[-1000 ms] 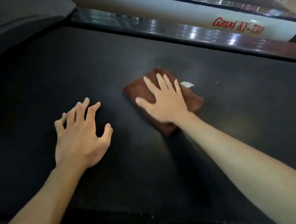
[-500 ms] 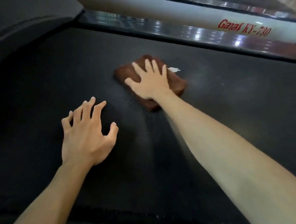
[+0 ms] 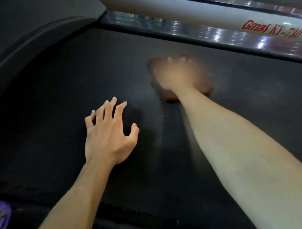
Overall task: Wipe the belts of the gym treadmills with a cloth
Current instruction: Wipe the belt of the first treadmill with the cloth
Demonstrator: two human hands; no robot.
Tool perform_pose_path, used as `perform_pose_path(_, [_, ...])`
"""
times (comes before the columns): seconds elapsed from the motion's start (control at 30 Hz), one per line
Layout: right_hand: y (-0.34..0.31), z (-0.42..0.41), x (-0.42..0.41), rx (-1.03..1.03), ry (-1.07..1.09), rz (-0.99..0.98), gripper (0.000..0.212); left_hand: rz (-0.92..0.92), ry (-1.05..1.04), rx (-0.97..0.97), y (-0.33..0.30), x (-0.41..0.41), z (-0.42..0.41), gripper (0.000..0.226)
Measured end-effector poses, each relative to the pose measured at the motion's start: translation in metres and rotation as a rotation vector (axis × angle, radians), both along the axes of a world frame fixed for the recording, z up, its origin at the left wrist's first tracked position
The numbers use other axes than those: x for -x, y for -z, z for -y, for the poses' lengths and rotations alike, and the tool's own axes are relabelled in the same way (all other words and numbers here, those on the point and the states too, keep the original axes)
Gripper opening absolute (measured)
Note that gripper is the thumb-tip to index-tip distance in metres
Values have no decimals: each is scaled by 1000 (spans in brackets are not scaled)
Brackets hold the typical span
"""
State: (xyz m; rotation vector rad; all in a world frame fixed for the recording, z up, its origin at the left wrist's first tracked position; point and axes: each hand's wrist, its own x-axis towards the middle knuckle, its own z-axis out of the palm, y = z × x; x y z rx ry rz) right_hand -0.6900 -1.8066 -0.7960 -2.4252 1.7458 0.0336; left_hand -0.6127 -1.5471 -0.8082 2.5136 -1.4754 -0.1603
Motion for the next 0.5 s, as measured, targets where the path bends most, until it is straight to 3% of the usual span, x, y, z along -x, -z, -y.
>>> perform_pose_path(0.1, [1,-26,-27,11,-268,4,81,1,-6,22,2,-1,0,80])
perform_pose_path(0.23, [2,-61,5,55,-555,72,73,-2,-32,32,2,1,-1,87])
perform_pose_path(0.3, [2,-81,32,211,-497,243,69,7,-32,48,2,2,-1,85])
perform_pose_path(0.37, [0,-96,55,279,-294,442,64,15,-29,55,3,2,-1,83])
perform_pose_path(0.5, [8,-102,89,111,1,383,57,13,-33,72,6,3,-1,82])
